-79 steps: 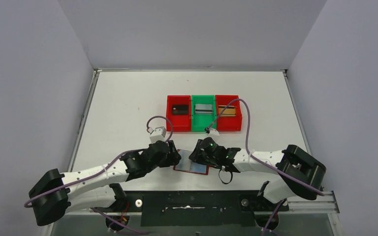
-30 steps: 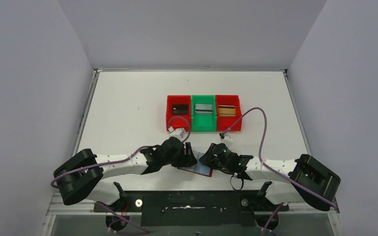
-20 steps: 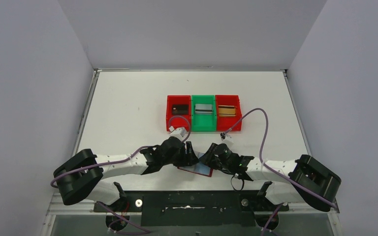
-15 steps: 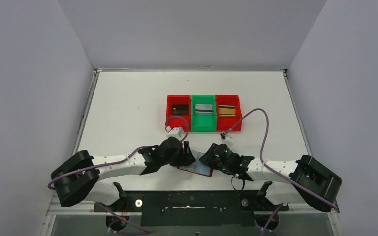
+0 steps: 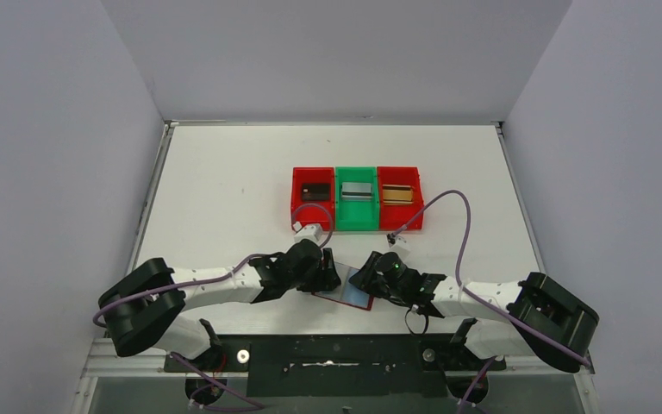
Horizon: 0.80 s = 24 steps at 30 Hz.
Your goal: Take the credit cards out of the card holder
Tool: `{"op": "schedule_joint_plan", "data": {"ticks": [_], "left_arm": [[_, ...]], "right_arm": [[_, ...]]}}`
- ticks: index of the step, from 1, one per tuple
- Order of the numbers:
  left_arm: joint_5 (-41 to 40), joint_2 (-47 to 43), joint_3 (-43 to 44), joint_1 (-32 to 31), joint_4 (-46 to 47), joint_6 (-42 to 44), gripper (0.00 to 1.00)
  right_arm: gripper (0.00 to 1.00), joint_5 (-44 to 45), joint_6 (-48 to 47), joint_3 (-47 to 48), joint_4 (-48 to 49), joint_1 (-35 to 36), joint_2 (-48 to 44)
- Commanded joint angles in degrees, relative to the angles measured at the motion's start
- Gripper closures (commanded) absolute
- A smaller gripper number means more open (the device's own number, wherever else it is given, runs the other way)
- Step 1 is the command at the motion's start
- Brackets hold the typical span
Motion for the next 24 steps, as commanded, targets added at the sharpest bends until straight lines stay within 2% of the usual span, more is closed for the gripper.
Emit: {"op": "schedule_joint_plan", "data": {"ticks": [1, 10, 24], "left_arm": [[0.18, 1.22, 2.71, -0.85, 0.27, 0.94, 0.43], [-1.65, -2.37, 3.71, -2.32, 0.52, 1.53, 0.44], [4.55, -2.93, 1.55, -2.47, 10.37, 0.87, 0.47]], "right_arm": [[0.75, 0.93, 0.34, 0.21, 0.25, -0.44, -0.78], [0.75, 0.72, 0.53, 0.26, 0.22, -0.6, 0.39], [0.75, 1.31, 0.9, -0.28, 0.41, -0.69, -1.69]]}}
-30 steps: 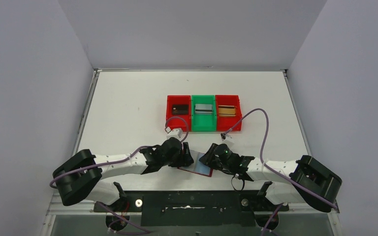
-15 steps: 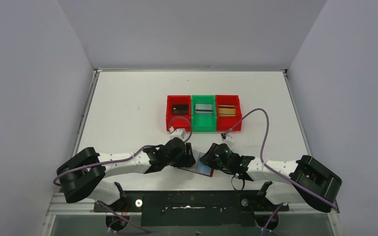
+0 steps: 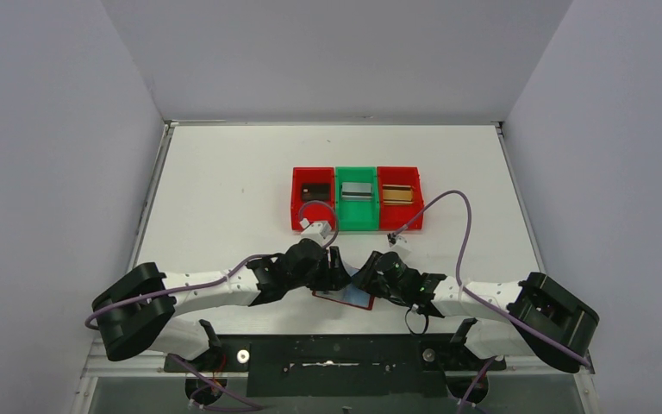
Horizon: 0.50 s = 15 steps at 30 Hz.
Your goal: Take the credit cards out of the card holder
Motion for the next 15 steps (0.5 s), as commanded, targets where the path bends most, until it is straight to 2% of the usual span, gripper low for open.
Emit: {"op": "schedule_joint_plan", "data": {"ticks": [1, 7, 15], "left_arm": [[3.36, -0.26, 0.56, -0.22, 7.02, 0.1, 0.47], [9.18, 3.1, 0.96, -0.3, 12.51, 0.39, 0.47], [14.52, 11.16, 4.15, -1.27, 15.99, 0.81, 0.47]], "right_arm": [[0.75, 1.53, 0.58, -0.44, 0.44, -0.34, -2.16], [0.75, 5.14, 1.2, -1.84, -2.52, -0.27, -9.87], [0.71, 14.6, 6.22, -5.48, -15.33, -0.36, -28.16]]}}
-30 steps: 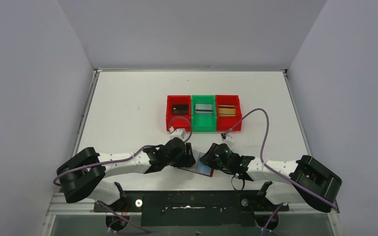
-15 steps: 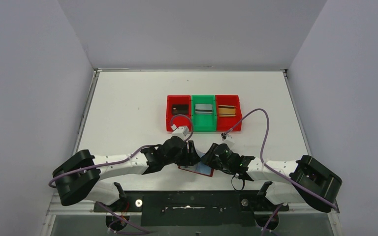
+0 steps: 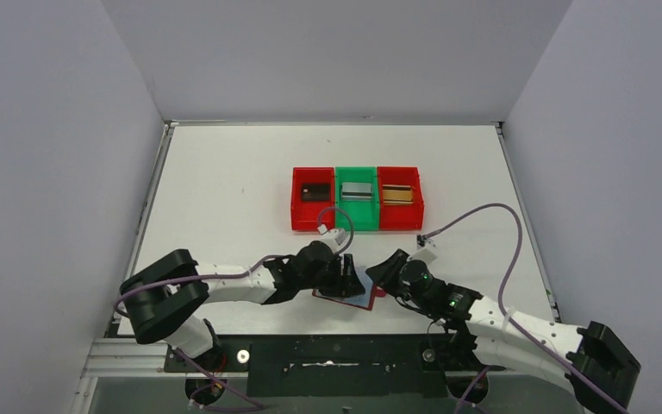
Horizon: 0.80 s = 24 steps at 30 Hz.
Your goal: Take the credit cards out of the card holder
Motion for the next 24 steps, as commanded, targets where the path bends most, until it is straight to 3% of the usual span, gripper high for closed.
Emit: {"op": "schedule_joint_plan", "data": {"ticks": [1, 6, 12, 19, 24], "left_arm": [[4.88, 3.94, 4.43, -1.02, 4.42, 1.01, 0.47], [-5.06, -1.72, 3.63, -2.85, -0.3, 1.13, 0.49], [-15.96, -14.22, 0.02, -0.52, -12.0, 0.55, 0.48], [-15.58, -20.17, -5.23, 4.03, -16.73, -1.44, 0.46], [-18.66, -22.76, -6.68, 4.77, -19.07, -3.84, 0.46]], "right_arm": [[0.7, 8.08, 3.64, -1.35, -6.37, -0.34, -9.02], [0.68, 7.52, 2.91, -1.7, -6.25, -0.46, -11.75], [0.68, 1.97, -1.51, 0.94, 0.9, -0.45, -4.72], [0.69, -4.34, -5.88, 6.65, 7.79, 0.04, 9.77], [0.65, -1.47, -9.28, 17.22, -1.53, 2.38, 21.5]]}}
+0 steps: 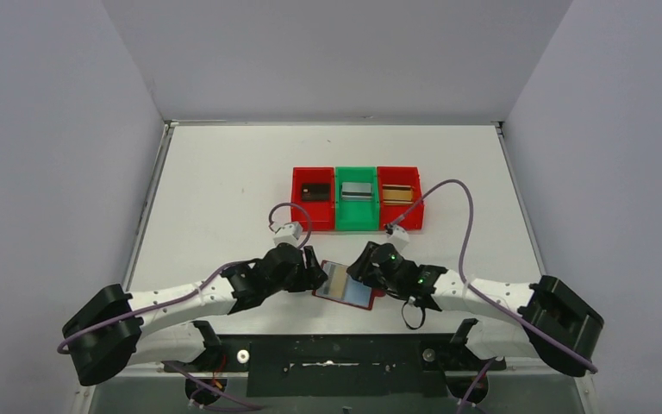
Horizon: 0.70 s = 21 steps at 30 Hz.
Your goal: Take the credit cards out of the card holder
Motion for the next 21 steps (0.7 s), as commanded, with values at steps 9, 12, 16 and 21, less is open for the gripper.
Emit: {"op": "schedule_joint_plan", "data": {"ticks": [9, 12, 16, 21], "left_arm": [[-11.44, -13.37, -2.68, 1.37, -10.04, -4.84, 0.45], [-11.9, -17.13, -4.06, 1.8, -10.98, -4.84, 0.46], [-11.8, -20.35, -5.5, 2.24, -11.74, -4.93, 0.45], [-11.62, -22.17, -5.98, 2.56, -12.88, -4.84, 0.46]], "right_arm": [[0.46, 14.47, -1.28, 23.97, -23.81, 8.88, 19.31], [0.43, 15.64, -0.89, 26.81, -26.01, 10.06, 22.75], [0.43, 17.07, -0.54, 31.91, -30.74, 11.12, 28.71], [0.49, 18.85, 0.44, 34.92, -34.73, 12.29, 33.68]]}}
